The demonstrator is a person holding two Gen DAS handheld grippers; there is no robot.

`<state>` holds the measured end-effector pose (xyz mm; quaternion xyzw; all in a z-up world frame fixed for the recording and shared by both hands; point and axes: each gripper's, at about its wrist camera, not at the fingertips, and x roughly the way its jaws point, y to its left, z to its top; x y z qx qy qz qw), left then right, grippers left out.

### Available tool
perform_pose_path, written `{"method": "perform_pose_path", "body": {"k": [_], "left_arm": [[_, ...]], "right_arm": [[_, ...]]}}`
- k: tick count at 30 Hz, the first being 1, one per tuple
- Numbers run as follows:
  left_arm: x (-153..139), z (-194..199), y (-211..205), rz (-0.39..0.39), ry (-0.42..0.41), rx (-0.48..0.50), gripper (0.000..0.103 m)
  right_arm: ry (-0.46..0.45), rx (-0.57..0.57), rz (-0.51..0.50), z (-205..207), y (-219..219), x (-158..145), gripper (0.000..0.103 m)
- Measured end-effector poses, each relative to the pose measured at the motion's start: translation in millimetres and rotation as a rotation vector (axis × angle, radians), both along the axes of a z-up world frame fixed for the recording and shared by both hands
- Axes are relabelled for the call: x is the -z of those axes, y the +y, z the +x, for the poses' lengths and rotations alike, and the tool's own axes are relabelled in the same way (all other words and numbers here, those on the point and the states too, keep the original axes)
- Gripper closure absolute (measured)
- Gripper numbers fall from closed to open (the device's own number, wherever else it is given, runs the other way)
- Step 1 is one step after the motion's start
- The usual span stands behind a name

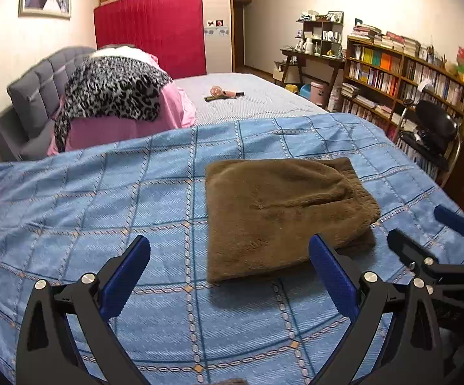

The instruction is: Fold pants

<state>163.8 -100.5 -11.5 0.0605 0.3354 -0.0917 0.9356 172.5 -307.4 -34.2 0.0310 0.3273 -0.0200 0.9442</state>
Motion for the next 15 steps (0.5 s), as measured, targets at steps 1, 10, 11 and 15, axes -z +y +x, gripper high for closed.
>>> {"method": "perform_pose_path", "body": {"k": [1, 10, 11, 15], "left_arm": [[0.6, -0.4, -1.4, 0.007, 0.001, 0.004, 0.005], [-0.9, -5.8, -7.1, 0.042, -0.033, 0.015, 0.005], [-1.5, -5.1, -7.6, 0.044, -0.032, 0.011, 0.005], [-2.8, -4.0, -7.1, 0.043, -0.036, -0.008, 0.005]], "right_arm": [[-0.002, 0.000, 0.000, -0.4, 0.2, -0.3, 0.003], [-0.017, 0.001, -0.033, -1.9, 4.9, -2.5, 0.003], [-0.017, 0.002, -0.031, -1.9, 4.8, -2.6, 0.003], [-0.015, 0.009, -0.026, -1.7, 2.7, -2.3, 0.003]]}}
